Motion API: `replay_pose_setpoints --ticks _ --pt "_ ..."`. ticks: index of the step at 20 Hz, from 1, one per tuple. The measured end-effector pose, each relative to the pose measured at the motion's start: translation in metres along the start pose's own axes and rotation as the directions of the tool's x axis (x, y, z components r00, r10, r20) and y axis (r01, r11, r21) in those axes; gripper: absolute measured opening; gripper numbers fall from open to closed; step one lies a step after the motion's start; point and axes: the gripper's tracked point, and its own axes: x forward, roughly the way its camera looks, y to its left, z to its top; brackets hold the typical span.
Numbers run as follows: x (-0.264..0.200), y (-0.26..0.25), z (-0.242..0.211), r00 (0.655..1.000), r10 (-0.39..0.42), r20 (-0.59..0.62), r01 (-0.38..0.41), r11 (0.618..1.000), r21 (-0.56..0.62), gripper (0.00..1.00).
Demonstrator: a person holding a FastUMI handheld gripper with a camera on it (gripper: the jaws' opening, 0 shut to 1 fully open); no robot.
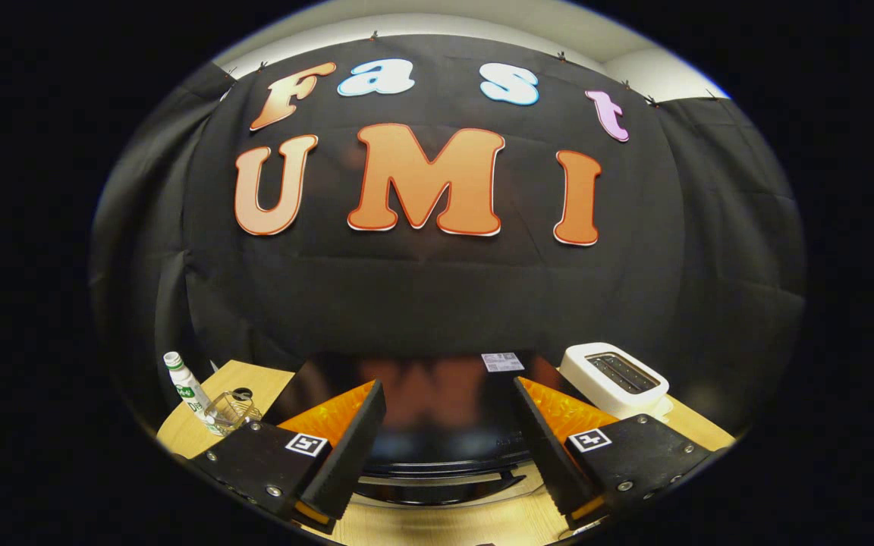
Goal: Open the toaster oven, put the food inside, and close the toaster oven door.
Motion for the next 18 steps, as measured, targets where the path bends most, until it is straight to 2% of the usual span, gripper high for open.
replay_pose_setpoints --ticks 6,14,18 --pt "0.008 0.009 -0.028 0.998 -0.002 -0.059 0.0 0.999 -0.043 0.99" --pt "0.007 0.013 -0.045 0.993 0.01 -0.115 -0.005 0.999 0.047 1.0" --pt "0.001 0.015 -0.045 0.995 0.012 -0.102 -0.007 0.999 0.043 1.0"
